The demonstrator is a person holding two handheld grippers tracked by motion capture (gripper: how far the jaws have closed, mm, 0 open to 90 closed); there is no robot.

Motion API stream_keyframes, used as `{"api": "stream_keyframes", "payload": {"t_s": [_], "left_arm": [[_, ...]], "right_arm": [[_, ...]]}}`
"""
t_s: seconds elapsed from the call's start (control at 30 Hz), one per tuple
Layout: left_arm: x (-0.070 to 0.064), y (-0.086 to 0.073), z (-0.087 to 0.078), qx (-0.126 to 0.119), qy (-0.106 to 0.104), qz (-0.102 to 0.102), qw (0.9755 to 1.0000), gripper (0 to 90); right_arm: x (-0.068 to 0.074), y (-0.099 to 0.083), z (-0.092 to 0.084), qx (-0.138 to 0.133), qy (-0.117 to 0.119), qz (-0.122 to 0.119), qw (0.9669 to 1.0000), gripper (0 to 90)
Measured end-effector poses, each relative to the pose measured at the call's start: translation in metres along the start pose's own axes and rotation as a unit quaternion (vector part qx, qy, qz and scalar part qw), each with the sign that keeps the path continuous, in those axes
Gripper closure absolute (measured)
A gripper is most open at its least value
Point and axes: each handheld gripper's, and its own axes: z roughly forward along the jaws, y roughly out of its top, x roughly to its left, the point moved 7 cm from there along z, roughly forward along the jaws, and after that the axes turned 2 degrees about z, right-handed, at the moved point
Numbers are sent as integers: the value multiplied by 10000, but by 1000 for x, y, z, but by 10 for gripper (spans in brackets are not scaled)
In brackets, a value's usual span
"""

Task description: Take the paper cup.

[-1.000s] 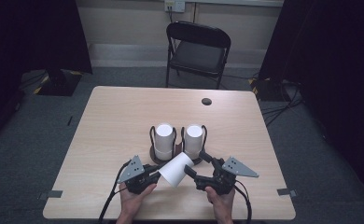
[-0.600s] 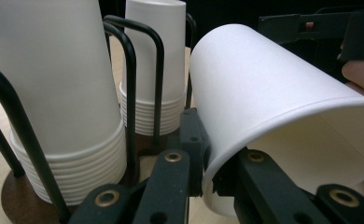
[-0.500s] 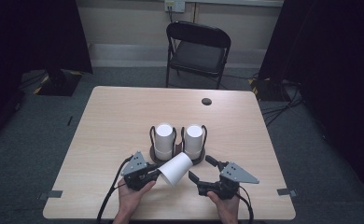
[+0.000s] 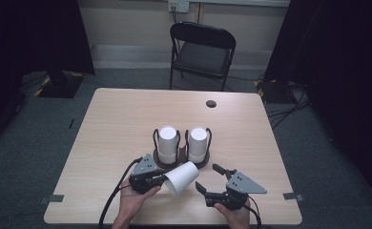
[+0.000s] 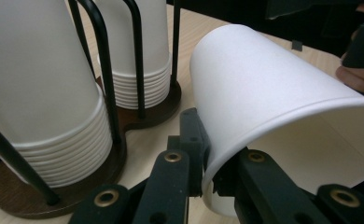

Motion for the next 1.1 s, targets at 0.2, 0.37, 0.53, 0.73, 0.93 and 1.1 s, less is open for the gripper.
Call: {"api": "stream_keyframes", "payload": {"t_s": [0.2, 0.37, 0.53, 0.73, 0.93, 1.1], "left_arm": [[6, 3, -2, 276, 63, 64, 9996, 854], [7, 3, -2, 588, 29, 71, 9982, 855], [6, 4, 0, 977, -108, 128, 9951, 855], [5, 5, 3, 1273, -266, 86, 9915, 856], [3, 9, 5, 1475, -354, 104, 9884, 856], [3, 11, 4, 1666, -404, 138, 9851, 856]], "right_arm": [[10, 1, 1, 95, 152, -378, 9991, 145], [19, -2, 8, 248, 317, -560, 9976, 158], [23, -5, 13, 388, 338, -765, 9957, 146], [31, -5, 17, 438, 430, -1047, 9926, 161], [39, -8, 21, 607, 503, -1453, 9862, 150], [45, -12, 25, 882, 529, -1929, 9758, 138]]}}
